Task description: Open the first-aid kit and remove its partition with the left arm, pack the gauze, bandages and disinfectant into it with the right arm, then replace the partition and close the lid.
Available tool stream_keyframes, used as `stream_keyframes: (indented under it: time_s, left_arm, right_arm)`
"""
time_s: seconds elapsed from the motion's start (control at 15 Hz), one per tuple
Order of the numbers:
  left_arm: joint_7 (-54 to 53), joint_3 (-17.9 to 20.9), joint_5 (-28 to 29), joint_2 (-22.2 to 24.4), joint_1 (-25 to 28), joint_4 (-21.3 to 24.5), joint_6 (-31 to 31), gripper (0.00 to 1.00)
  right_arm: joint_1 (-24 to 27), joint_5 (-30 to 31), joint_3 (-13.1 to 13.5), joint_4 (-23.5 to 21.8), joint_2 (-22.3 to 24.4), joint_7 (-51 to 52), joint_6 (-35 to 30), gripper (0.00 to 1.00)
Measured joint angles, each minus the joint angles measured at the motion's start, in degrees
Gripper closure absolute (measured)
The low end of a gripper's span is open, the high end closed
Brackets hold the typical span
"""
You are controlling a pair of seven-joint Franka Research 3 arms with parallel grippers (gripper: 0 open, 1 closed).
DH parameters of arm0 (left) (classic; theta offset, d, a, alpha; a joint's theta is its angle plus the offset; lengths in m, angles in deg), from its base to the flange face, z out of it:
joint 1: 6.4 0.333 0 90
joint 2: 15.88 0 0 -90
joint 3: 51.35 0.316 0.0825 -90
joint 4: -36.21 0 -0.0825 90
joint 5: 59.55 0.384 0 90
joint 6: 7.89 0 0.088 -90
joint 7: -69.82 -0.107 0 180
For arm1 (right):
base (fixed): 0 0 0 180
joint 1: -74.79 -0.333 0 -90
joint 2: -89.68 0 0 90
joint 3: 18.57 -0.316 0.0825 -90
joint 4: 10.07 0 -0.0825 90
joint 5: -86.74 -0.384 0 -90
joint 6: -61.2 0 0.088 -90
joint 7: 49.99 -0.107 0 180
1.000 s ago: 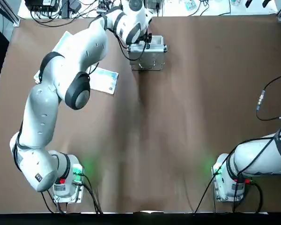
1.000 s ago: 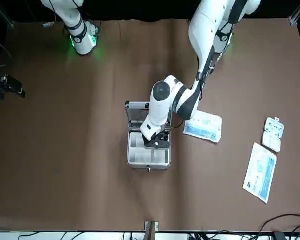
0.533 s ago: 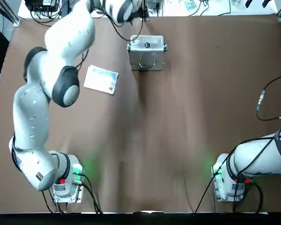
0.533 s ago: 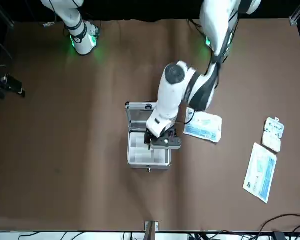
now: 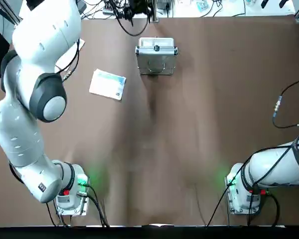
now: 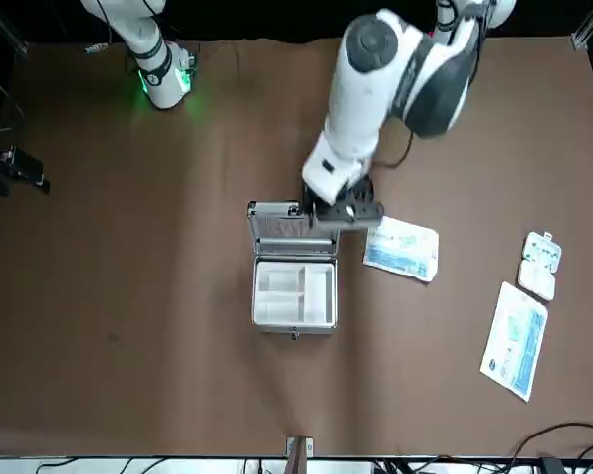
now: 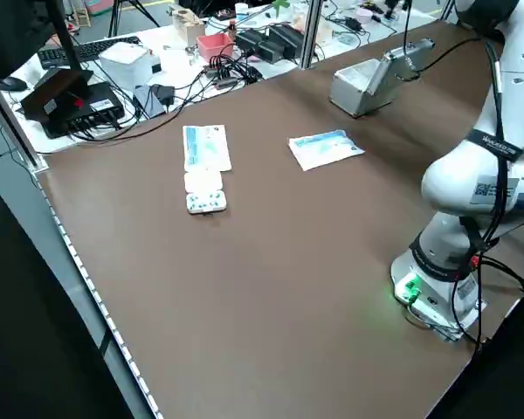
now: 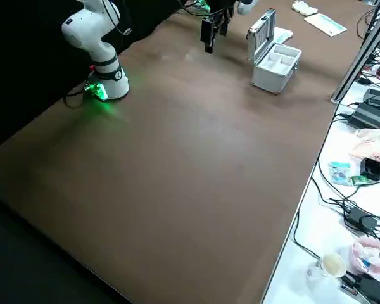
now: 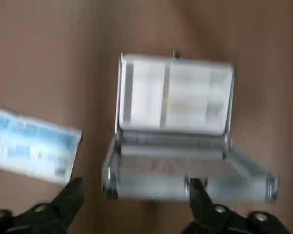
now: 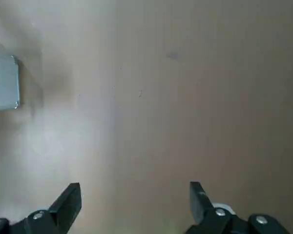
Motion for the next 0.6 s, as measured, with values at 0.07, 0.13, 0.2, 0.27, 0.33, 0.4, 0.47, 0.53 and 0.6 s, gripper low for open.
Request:
stream_keyframes:
  time_s: [0.07,0.13,0.2,0.27,0.33,0.4,0.47,0.53,0.6]
  left_arm:
    - [0.17,-1.47,-1.15,0.6,-0.09,0.09,-4.32,0.12]
    - [0.34,-2.69,-2.4,0.96,-0.27,0.2,-8.77,0.22]
    - [0.5,-3.65,-3.42,1.11,-0.51,0.36,-12.63,0.32]
    - [1.09,-4.6,-4.58,0.97,-1.12,1.14,-15.94,0.51]
    - [1.76,-4.71,-4.87,0.54,-1.41,1.68,-16.12,0.6]
    - [2.65,-4.71,-4.97,-0.31,-1.66,2.22,-15.98,0.69]
    - [3.33,-4.72,-4.98,-1.76,-1.81,2.52,-14.93,0.78]
    - [3.64,-4.72,-4.99,-3.51,-1.85,2.66,-12.92,0.87]
    - [3.79,-4.72,-4.99,-5.41,-1.85,2.71,-10.38,0.96]
  right_arm:
    - [0.0,0.0,0.0,0.0,0.0,0.01,0.0,0.02]
    - [0.0,0.0,0.0,0.0,0.0,0.01,0.0,0.02]
    - [0.01,0.0,0.0,0.0,0.0,0.01,0.0,0.02]
    - [0.03,0.0,0.0,0.0,0.0,0.02,-0.01,0.02]
    - [0.03,0.0,0.0,0.0,0.0,0.02,-0.02,0.02]
    - [0.04,0.0,0.01,0.0,0.0,0.02,-0.03,0.02]
    - [0.05,0.0,0.01,0.0,0.0,0.02,-0.04,0.02]
    - [0.08,0.0,0.02,0.0,0.0,0.02,-0.04,0.02]
    - [0.1,0.0,0.02,0.0,0.0,0.02,-0.04,0.02]
